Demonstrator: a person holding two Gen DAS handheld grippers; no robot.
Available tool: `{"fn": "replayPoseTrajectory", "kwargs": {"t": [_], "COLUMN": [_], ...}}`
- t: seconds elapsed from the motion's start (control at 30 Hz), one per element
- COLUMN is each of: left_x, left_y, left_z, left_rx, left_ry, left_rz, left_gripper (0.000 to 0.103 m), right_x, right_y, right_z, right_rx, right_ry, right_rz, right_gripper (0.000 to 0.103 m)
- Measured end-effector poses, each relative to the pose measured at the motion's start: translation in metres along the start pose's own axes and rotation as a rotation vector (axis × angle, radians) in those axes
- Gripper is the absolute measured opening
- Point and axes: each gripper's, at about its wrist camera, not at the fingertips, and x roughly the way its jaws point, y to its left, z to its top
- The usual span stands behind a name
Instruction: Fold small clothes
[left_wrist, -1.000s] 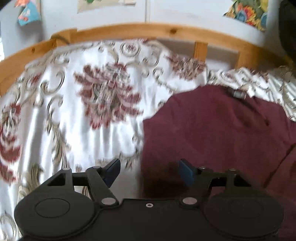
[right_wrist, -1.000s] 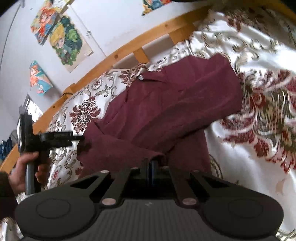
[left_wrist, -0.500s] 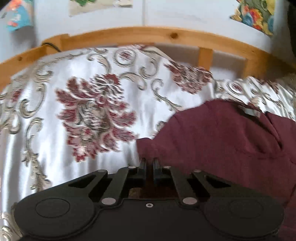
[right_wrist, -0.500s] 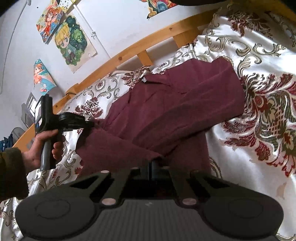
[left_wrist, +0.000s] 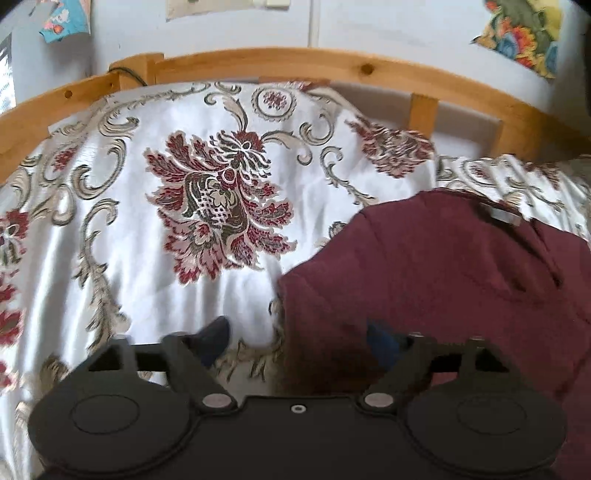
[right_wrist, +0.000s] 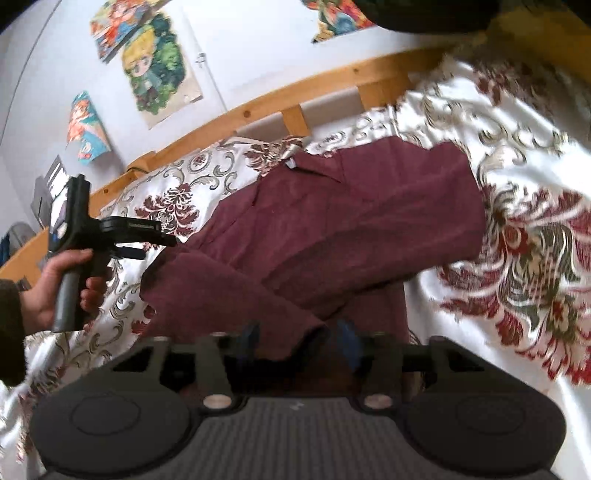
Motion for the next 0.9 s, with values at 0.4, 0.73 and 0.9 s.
{"fn": "replayPoseTrajectory", "kwargs": {"t": [0.4, 0.73, 0.9], "left_x": [-0.012, -0.065, -0.101], "left_y": [-0.004, 0.017, 0.022], "left_z": [-0.06, -0.072, -0.096], "left_rx": [0.206, 0.124, 0.104], "left_ry": [0.095, 0.109, 0.132], "left_rz": [0.109, 0.068, -0.084], "left_gripper": [0.094, 0.102, 0.102], "right_x": [0.012, -0.009, -0.02], "right_y": [0.001, 0.006, 0.007], "right_z": [-0.006, 0.003, 0.007], "right_rx": [-0.054, -0.068, -0.05], "right_ry": [0.074, -0.005, -0.017], "right_rz": [-0.162, -0.172, -0.182], "right_gripper": [0.079, 0.099, 0.103]}}
